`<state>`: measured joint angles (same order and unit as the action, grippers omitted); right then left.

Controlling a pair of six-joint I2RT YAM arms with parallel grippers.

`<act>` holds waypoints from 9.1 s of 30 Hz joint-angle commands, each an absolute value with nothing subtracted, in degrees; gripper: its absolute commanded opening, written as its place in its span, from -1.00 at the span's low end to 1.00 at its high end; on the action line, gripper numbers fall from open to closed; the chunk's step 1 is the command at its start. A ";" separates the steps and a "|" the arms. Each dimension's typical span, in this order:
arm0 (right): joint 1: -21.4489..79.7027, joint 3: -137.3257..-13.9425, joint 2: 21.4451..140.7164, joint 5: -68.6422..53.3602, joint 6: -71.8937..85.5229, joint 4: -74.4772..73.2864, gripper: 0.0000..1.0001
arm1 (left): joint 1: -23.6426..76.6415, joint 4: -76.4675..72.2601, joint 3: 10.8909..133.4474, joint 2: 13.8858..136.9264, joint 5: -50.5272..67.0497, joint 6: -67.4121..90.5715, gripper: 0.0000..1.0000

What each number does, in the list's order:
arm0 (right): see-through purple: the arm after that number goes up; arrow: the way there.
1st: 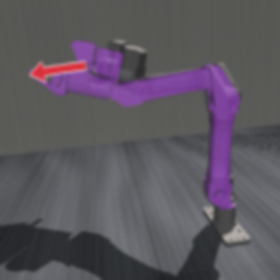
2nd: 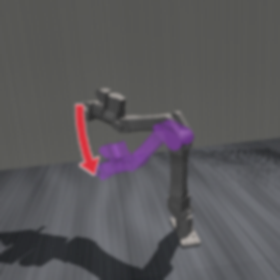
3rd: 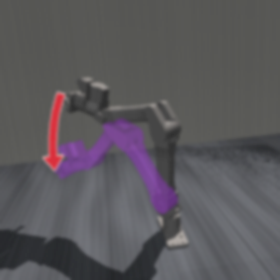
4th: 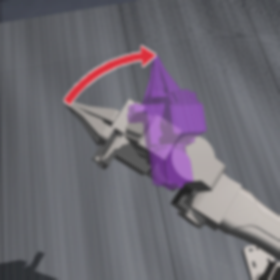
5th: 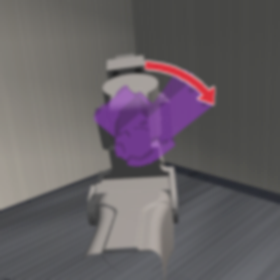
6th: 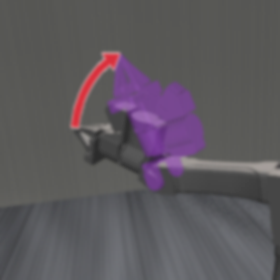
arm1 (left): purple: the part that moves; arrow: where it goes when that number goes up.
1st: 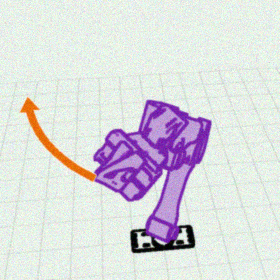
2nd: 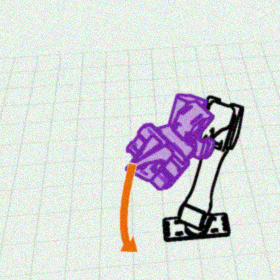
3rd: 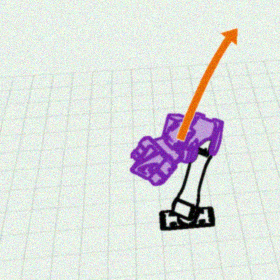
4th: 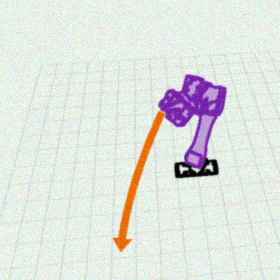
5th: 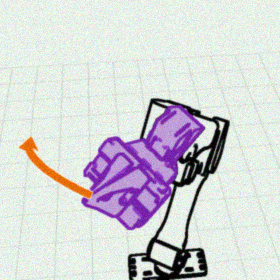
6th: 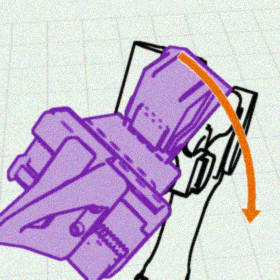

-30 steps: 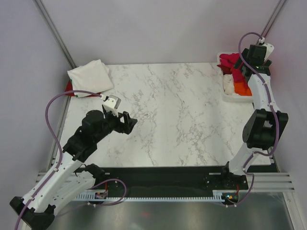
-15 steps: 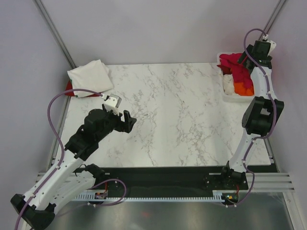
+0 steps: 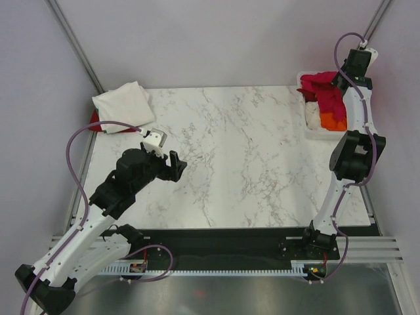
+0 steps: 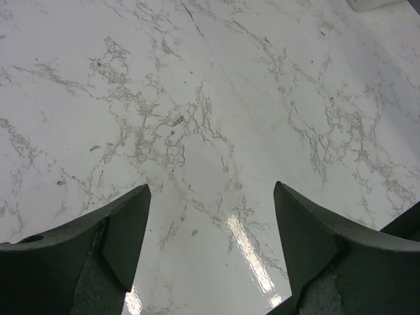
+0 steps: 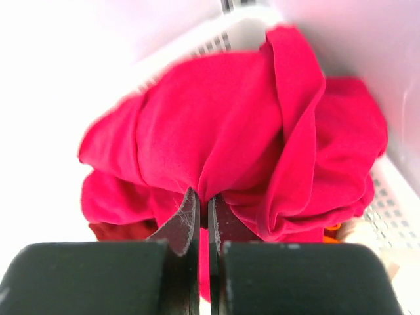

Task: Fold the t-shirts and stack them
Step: Grab the tshirt from the pile, then move the tshirt to the center of the board, then flatten the tshirt out

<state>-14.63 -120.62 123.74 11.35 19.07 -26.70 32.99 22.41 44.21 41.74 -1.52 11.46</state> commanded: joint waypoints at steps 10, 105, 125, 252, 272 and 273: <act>-6.69 -142.65 102.32 0.19 12.85 -22.87 -1.00 | 33.22 21.71 46.67 41.04 -2.81 10.20 0.65; 10.99 -62.59 70.15 17.82 24.69 -36.56 0.96 | 49.91 18.29 55.71 76.80 3.17 36.12 0.17; 10.99 -56.16 55.11 18.46 25.31 -39.46 0.96 | 62.05 17.57 91.67 121.64 6.06 39.37 0.39; 16.17 -55.02 69.96 4.57 24.79 -31.20 0.96 | 35.51 17.05 53.26 92.10 -2.37 30.59 0.15; 16.17 -53.70 72.07 6.77 23.55 -29.97 0.96 | 35.51 27.19 59.13 88.45 -2.36 26.38 -0.95; 16.26 -53.88 72.16 6.94 23.55 -29.97 0.96 | 35.42 30.12 63.33 85.11 -3.94 25.67 -0.95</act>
